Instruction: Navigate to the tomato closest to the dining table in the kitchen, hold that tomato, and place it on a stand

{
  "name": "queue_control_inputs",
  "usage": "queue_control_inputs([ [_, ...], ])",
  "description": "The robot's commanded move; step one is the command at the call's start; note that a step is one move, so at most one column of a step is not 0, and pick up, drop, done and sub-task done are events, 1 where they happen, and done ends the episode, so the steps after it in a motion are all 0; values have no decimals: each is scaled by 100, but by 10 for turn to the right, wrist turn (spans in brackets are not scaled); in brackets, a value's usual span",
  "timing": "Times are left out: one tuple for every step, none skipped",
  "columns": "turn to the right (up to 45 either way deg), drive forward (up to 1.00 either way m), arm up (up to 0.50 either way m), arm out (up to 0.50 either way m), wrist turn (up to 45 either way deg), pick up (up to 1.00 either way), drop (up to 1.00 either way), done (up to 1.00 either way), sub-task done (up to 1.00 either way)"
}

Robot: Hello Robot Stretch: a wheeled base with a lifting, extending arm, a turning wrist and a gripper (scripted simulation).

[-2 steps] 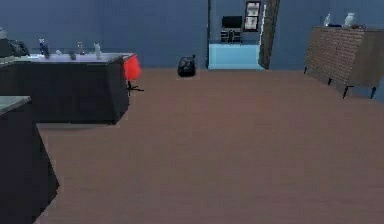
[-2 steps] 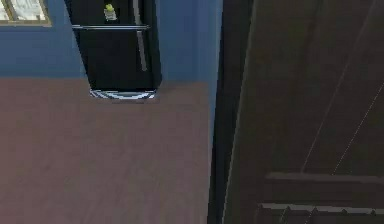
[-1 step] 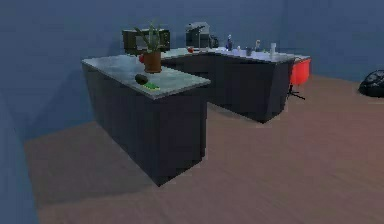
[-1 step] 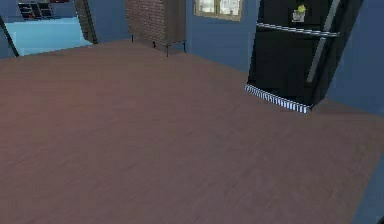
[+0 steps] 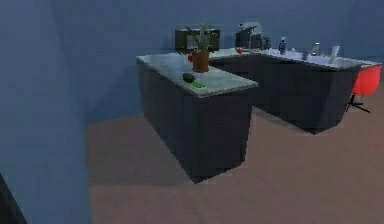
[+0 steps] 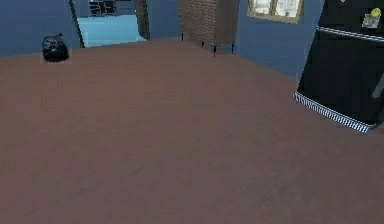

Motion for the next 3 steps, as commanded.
queue_control_inputs([
  [0,35,0,0,0,0,0,0,0],
  [-210,0,0,0,0,0,0,0,0],
  [0,100,0,0,0,0,0,0,0],
])
